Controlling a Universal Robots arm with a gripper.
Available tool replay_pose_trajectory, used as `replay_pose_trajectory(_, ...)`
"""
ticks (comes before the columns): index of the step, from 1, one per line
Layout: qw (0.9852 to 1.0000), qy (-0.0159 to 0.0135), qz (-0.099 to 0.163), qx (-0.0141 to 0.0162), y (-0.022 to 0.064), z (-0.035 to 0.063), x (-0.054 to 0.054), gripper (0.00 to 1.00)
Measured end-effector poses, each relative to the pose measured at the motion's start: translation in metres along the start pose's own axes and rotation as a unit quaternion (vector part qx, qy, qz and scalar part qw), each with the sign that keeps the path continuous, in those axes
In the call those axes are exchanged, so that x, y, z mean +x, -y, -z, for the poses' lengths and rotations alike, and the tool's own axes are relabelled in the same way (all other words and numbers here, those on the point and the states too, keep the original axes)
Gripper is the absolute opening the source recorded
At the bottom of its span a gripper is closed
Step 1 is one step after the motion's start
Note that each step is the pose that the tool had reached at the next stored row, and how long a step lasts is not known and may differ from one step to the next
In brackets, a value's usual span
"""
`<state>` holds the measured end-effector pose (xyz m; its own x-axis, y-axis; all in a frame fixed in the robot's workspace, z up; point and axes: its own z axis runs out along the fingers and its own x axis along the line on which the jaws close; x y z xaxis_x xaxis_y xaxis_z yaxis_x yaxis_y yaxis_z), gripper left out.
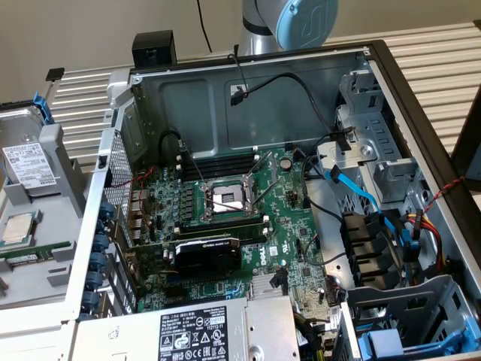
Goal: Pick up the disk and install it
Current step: 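Pick up the disk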
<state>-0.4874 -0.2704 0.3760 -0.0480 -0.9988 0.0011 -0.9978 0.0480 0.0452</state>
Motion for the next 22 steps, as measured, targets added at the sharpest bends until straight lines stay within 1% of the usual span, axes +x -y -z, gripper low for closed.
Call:
replay_pose_trajectory(2,0.9998,-0.0008,0.018,0.0,0.0,-0.0004,0.0,0.54)
replay_pose_trajectory(5,0.999,-0.002,0.045,0.0001,0.0,-0.0012,0.0,0.54)
replay_pose_trajectory(9,0.9968,-0.0036,0.08,0.0001,-0.0001,-0.0026,0.0,0.54)
replay_pose_trajectory(10,0.9964,-0.0039,0.085,0.0005,-0.0002,-0.0034,0.0,0.54)
replay_pose_trajectory(11,0.996,-0.0041,0.089,0.0016,-0.0003,-0.004,0.0,0.54)
replay_pose_trajectory(12,0.9959,-0.0043,0.09,0.0048,-0.0007,-0.0045,0.0,0.54)
replay_pose_trajectory(14,0.9957,-0.0048,0.091,0.0138,-0.0027,-0.0057,0.0,0.54)
replay_pose_trajectory(15,0.9957,-0.0049,0.091,0.0173,-0.0044,-0.0065,0.0,0.54)
replay_pose_trajectory(17,0.9956,-0.0051,0.091,0.0227,-0.0085,-0.0089,0.0,0.54)
replay_pose_trajectory(18,0.9955,-0.0049,0.091,0.0244,-0.009,-0.01,0.001,0.54)
replay_pose_trajectory(19,0.9955,-0.0041,0.091,0.0255,-0.0091,-0.0112,0.001,0.54)
replay_pose_trajectory(20,0.9956,-0.0026,0.09,0.0259,-0.009,-0.0125,0.002,0.54)
replay_pose_trajectory(22,0.996,0.0011,0.086,0.026,-0.0088,-0.015,0.003,0.54)
